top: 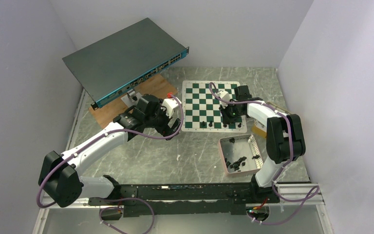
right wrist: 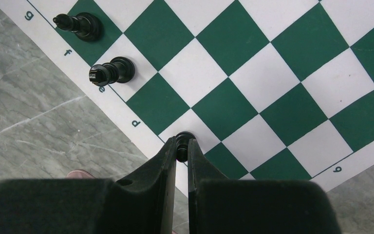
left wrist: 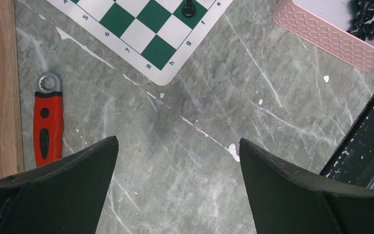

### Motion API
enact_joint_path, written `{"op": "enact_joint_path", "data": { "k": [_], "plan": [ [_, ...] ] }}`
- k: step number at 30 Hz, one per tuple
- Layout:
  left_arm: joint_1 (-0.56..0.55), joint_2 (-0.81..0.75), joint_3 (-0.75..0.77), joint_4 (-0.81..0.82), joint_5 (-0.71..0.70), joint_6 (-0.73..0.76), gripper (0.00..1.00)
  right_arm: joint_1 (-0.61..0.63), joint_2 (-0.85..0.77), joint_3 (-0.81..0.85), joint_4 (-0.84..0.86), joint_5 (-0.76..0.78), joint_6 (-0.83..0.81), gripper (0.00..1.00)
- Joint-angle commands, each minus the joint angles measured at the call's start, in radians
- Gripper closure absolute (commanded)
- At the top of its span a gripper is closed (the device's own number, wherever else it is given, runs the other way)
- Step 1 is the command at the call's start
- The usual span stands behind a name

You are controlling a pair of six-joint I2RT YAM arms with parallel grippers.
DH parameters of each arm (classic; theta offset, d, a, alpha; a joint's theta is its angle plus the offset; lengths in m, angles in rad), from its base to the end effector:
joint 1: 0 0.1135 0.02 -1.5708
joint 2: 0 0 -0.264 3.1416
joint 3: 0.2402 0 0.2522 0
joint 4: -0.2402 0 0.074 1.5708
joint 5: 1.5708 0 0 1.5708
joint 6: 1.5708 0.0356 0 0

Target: Set up the chess pieces on the board

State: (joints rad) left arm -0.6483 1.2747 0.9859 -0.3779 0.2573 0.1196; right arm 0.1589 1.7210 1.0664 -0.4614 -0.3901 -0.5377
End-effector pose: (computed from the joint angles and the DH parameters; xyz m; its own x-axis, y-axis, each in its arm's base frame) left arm 0.2178 -0.1763 0.2867 -0.4007 0.4483 -0.7990 0.7969 0.6009 -0.0625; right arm 0.3309 0.0667 0.1769 -0.6024 -0.5763 -0.5523 -0.7217 0.6889 0.0684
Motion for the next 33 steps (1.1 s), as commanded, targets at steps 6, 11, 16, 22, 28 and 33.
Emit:
{"op": "enact_joint_path", "data": {
  "k": [6, 11, 16, 22, 28, 33],
  "plan": [
    [0.004, 0.005, 0.04, 0.031, 0.019, 0.014, 0.0, 0.007, 0.001, -0.003, 0.018, 0.023, 0.011, 0.72],
    [0.004, 0.006, 0.04, 0.03, 0.019, 0.014, 0.0, 0.007, -0.007, 0.007, 0.013, 0.012, 0.027, 0.68],
    [0.004, 0.007, 0.041, 0.031, 0.023, 0.015, 0.0, 0.003, -0.041, 0.047, -0.031, -0.004, 0.035, 0.63],
    [0.004, -0.003, 0.035, 0.037, 0.034, 0.014, 0.0, -0.05, -0.155, 0.082, -0.142, -0.106, -0.033, 0.54],
    [0.007, -0.014, 0.03, 0.051, 0.057, 0.005, 0.0, -0.125, -0.336, 0.006, -0.241, -0.274, -0.175, 0.5],
    [0.024, -0.047, 0.019, 0.07, 0.078, -0.01, 0.0, -0.168, -0.48, -0.048, -0.424, -0.447, -0.439, 0.49]
  ]
}}
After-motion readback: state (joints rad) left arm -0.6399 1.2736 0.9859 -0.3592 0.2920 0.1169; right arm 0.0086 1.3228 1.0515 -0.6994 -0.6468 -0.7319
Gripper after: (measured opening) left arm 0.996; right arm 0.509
